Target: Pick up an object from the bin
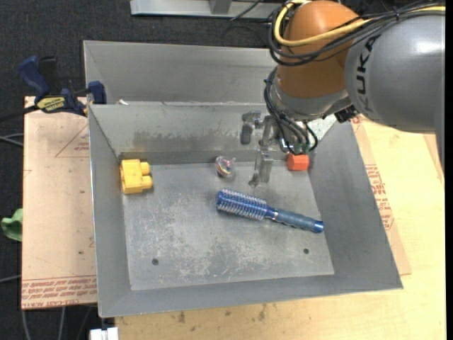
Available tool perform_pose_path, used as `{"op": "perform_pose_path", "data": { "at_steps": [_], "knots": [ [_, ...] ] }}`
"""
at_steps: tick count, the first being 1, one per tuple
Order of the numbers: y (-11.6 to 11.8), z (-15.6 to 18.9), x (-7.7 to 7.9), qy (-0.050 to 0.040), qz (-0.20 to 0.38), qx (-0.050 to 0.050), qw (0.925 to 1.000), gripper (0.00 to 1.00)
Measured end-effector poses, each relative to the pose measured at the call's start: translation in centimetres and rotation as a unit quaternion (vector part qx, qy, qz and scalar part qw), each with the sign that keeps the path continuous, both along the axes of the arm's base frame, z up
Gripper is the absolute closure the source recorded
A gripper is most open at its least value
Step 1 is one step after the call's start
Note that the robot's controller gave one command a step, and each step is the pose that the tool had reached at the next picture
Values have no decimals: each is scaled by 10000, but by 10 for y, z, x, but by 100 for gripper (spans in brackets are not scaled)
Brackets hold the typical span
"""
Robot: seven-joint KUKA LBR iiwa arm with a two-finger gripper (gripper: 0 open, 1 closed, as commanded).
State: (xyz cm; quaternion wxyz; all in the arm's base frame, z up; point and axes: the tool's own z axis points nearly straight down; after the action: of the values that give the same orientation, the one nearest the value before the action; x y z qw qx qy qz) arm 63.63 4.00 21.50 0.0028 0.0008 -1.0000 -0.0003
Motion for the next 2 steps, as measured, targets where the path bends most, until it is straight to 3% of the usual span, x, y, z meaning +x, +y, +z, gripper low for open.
{"op": "perform_pose_path", "data": {
  "at_steps": [1, 2],
  "knots": [
    [-33, -149, -53, 6, -1099, -5, 9939, 0],
    [-32, -146, -51, -25, -1096, 0, 9940, 100]
  ]
}}
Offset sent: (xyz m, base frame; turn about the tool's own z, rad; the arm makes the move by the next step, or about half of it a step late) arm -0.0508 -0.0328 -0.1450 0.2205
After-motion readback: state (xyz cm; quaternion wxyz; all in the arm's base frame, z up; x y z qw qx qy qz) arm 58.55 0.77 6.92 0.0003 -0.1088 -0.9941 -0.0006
